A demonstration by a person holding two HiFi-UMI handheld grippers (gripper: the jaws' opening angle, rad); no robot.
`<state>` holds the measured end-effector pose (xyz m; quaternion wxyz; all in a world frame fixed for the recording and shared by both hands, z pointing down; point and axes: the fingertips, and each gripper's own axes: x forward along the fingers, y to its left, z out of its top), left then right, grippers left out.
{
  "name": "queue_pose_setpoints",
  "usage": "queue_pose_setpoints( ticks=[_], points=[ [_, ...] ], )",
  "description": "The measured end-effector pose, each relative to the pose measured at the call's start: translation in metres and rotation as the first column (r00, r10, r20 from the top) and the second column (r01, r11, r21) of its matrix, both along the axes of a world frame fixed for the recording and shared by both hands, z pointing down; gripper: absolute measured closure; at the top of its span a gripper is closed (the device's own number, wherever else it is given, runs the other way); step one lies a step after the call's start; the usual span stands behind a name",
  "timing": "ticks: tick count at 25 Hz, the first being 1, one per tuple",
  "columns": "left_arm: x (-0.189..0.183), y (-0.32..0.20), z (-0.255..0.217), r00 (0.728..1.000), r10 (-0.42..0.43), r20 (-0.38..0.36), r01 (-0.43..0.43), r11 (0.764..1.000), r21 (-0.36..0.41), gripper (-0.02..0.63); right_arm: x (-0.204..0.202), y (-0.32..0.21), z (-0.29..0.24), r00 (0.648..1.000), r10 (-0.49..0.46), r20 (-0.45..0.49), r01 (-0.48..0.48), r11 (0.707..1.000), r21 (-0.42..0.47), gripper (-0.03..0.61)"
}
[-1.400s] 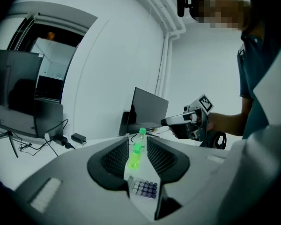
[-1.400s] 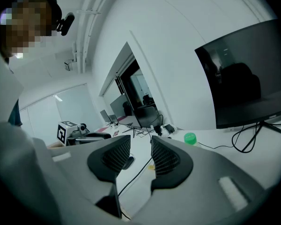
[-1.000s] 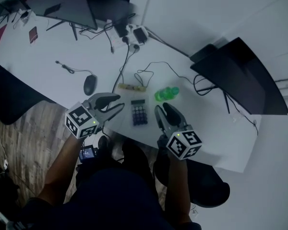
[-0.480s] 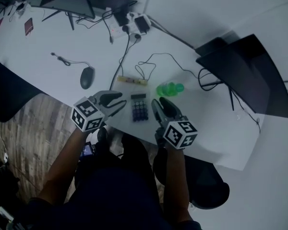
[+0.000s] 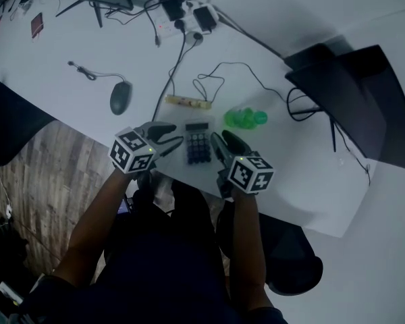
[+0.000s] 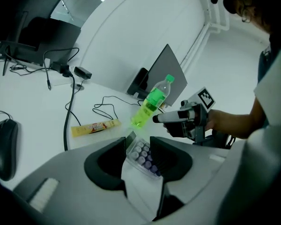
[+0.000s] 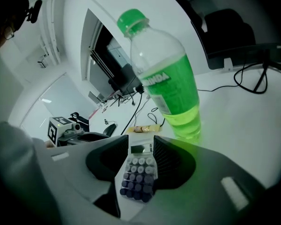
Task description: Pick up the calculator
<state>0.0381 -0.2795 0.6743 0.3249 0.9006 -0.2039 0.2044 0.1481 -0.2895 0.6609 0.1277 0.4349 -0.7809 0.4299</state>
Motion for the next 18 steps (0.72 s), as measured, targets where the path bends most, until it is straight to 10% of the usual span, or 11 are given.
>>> queue_pose_setpoints(
  ticks=[18],
  points=[
    [0.023,0.020,0.061,0.996,0.044,0.084,-0.028,0.984,-0.177,0.365,-0.010,0.018,0.069,0.995,-0.096,0.040,0.101,0.981,-0.166,0.390]
  ],
)
